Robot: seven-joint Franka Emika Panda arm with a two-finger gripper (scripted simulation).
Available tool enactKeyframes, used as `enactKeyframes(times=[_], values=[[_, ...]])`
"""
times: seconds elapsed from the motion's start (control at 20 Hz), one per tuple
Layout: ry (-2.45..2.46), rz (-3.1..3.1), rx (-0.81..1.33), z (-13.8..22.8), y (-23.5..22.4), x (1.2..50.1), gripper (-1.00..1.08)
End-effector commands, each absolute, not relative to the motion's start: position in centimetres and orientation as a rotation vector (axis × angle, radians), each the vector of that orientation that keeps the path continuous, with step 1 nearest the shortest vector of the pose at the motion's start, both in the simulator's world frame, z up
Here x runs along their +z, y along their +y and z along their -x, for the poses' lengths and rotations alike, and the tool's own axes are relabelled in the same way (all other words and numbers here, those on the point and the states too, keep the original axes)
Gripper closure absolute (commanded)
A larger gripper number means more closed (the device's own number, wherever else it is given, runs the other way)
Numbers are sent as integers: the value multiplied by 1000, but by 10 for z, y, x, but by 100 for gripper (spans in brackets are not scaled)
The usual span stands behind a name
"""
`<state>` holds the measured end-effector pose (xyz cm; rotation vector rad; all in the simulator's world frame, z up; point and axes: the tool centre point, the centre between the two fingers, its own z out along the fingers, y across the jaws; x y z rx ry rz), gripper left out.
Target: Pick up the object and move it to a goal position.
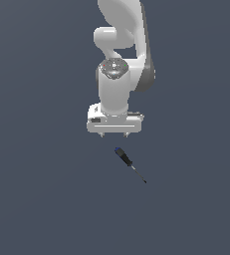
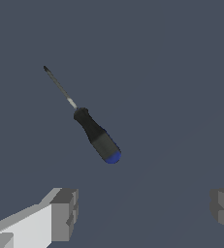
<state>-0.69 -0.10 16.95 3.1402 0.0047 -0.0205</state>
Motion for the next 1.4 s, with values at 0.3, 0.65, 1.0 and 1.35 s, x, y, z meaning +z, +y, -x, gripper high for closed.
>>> enactKeyframes(times=[0.3, 0.65, 1.0, 1.35], values=[[84, -3129, -65, 14, 8, 162, -92], [118, -3123, -84, 16, 12, 158, -92], [222, -3116, -77, 7, 19, 149, -92], [457, -3092, -59, -13, 33, 126, -92]])
